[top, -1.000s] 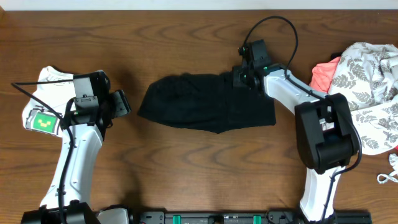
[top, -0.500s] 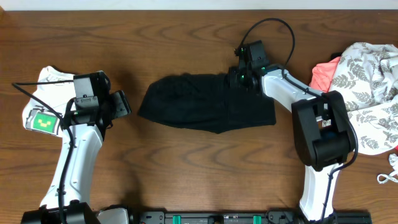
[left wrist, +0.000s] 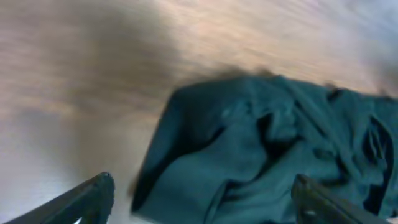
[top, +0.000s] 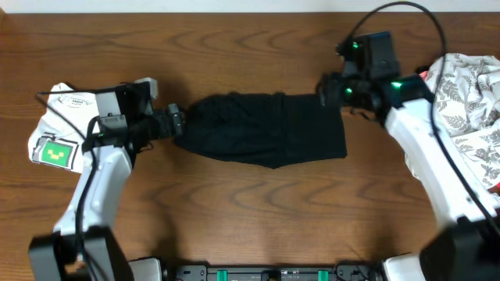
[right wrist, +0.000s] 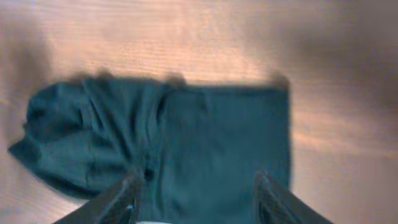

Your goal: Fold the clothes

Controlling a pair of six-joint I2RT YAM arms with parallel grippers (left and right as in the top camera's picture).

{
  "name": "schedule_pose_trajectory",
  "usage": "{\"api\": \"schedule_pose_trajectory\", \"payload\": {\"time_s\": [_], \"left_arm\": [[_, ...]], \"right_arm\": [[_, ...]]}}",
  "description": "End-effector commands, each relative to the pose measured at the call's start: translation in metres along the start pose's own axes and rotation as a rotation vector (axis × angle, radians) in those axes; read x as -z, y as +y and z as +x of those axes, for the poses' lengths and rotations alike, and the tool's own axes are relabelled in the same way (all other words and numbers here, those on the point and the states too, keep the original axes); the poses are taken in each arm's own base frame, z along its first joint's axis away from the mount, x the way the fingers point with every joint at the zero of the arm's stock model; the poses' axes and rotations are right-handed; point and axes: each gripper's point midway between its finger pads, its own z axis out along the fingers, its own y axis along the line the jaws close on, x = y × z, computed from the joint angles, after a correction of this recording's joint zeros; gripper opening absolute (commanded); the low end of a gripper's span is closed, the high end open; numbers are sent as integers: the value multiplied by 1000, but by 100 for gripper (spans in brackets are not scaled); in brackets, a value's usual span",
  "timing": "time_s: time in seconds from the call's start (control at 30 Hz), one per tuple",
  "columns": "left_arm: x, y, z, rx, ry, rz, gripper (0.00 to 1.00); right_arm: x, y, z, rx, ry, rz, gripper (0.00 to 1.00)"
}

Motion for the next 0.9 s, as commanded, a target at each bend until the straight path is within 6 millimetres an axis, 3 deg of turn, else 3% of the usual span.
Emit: {"api": "schedule_pose_trajectory", "payload": {"time_s": [0.0, 0.3, 0.63, 0.87], "left_arm": [[-24, -9, 8, -26, 54, 134, 94], [-85, 6, 18, 17, 188, 231, 94], [-90, 5, 17, 11, 185, 261, 94], [-95, 11, -9, 170, 103, 210, 95]], "right_arm": [[7, -15, 13, -3, 46, 48, 57], [14, -21, 36, -13, 133, 72, 57], [14, -27, 35, -10, 129, 108, 58], [14, -27, 36, -11, 131, 107, 59]]}}
